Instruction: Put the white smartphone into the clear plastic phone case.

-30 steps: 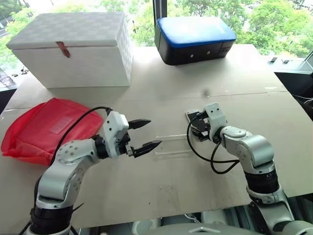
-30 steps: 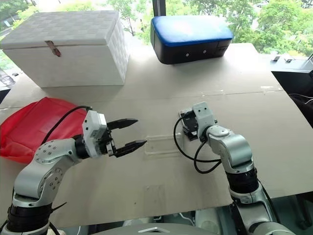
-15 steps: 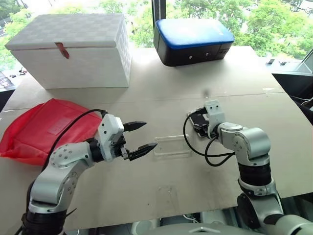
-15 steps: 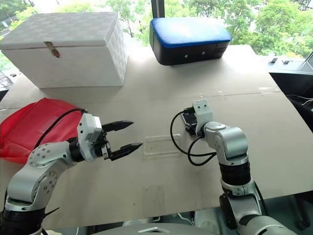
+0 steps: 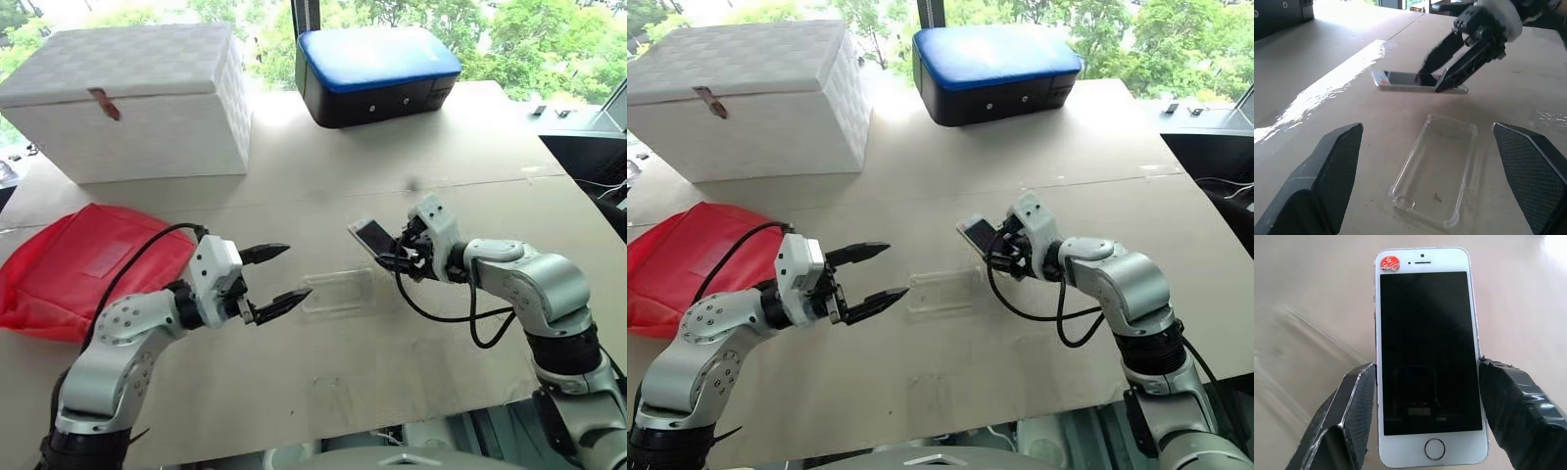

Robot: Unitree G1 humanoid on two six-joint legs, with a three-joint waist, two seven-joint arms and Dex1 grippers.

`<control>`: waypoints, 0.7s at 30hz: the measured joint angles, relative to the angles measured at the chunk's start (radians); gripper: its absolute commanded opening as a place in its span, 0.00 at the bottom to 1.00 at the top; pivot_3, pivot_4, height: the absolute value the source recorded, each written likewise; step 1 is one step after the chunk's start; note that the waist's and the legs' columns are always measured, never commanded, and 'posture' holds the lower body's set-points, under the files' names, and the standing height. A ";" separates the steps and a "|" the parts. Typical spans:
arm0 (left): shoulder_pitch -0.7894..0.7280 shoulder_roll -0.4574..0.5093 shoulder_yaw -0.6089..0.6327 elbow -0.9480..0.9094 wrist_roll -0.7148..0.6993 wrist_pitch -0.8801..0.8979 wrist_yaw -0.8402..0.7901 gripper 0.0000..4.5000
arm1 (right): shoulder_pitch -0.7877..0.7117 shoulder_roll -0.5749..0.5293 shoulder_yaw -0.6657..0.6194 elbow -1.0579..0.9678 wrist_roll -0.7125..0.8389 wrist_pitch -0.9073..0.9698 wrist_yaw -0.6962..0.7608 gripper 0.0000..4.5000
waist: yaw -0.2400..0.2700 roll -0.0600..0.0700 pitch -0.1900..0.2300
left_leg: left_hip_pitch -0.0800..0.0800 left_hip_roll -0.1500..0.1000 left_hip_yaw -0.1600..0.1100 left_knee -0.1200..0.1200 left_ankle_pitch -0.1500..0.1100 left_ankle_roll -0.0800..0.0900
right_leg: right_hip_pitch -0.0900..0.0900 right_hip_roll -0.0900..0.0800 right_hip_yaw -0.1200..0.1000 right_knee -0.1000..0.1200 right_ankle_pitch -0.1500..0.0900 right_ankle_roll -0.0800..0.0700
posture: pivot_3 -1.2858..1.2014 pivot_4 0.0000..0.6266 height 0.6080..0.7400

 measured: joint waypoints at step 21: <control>0.243 0.025 0.073 0.089 0.034 -0.182 -0.092 0.96 | -0.213 -0.203 0.561 0.197 -0.365 -0.556 0.467 0.61 | -0.001 -0.002 0.001 | 0.000 0.000 0.004 0.001 0.000 0.000 | -0.002 -0.005 -0.001 -0.002 0.000 -0.001 | 0.52 0.24 0.96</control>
